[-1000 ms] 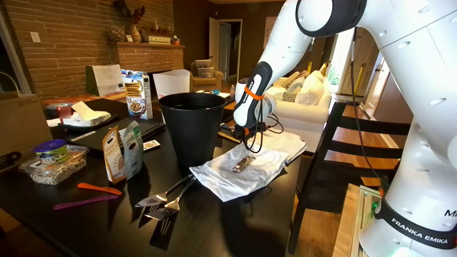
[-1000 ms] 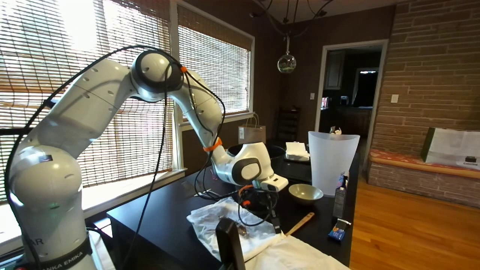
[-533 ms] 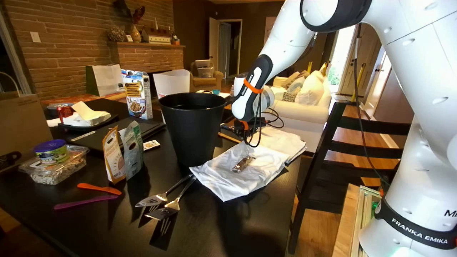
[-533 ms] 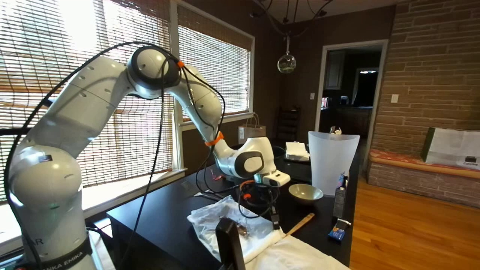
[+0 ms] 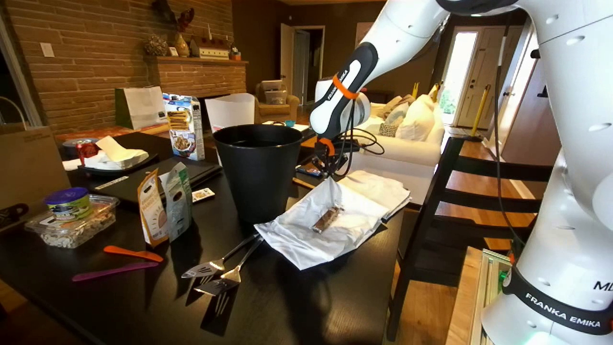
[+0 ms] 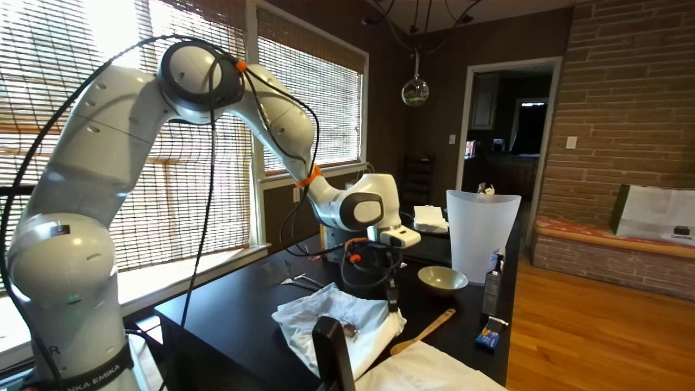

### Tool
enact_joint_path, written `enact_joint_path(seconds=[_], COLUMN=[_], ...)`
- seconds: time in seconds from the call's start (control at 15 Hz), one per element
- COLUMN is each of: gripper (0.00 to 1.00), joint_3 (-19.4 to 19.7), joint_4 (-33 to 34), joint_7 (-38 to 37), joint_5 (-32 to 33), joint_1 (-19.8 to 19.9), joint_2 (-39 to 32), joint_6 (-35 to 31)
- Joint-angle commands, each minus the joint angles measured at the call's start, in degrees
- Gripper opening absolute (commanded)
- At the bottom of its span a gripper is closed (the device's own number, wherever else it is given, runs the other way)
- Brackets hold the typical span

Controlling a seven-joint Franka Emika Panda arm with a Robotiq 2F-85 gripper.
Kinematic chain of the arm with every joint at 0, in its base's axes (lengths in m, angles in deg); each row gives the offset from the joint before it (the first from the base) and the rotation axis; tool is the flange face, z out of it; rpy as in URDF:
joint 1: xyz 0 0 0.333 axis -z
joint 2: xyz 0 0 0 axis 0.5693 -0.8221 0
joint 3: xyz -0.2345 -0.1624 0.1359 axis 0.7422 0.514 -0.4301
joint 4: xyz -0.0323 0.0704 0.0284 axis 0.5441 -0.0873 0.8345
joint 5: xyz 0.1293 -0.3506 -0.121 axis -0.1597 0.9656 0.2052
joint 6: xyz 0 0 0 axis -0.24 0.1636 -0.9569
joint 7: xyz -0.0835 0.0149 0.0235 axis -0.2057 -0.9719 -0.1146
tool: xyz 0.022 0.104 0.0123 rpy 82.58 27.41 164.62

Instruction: Put the chocolate on the white cloth then fold it

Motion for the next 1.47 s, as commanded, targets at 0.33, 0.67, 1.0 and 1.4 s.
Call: enact_joint_path(seconds=[0.33, 0.67, 1.0, 1.4], gripper=[0.02, 0.02, 0.02, 0.03], joint_3=[-8.85, -12.48, -12.84, -12.10], joint_4=[-8.87, -12.62, -14.74, -17.06], joint_7=[15.11, 29.73, 44.68, 56.96], joint_5=[-6.01, -12.40, -17.02, -14.95], joint_1=[5.33, 7.36, 8.78, 9.22], joint_2=[13.23, 18.17, 22.46, 24.21], joint_6=[10.20, 16.98, 25.85, 33.40])
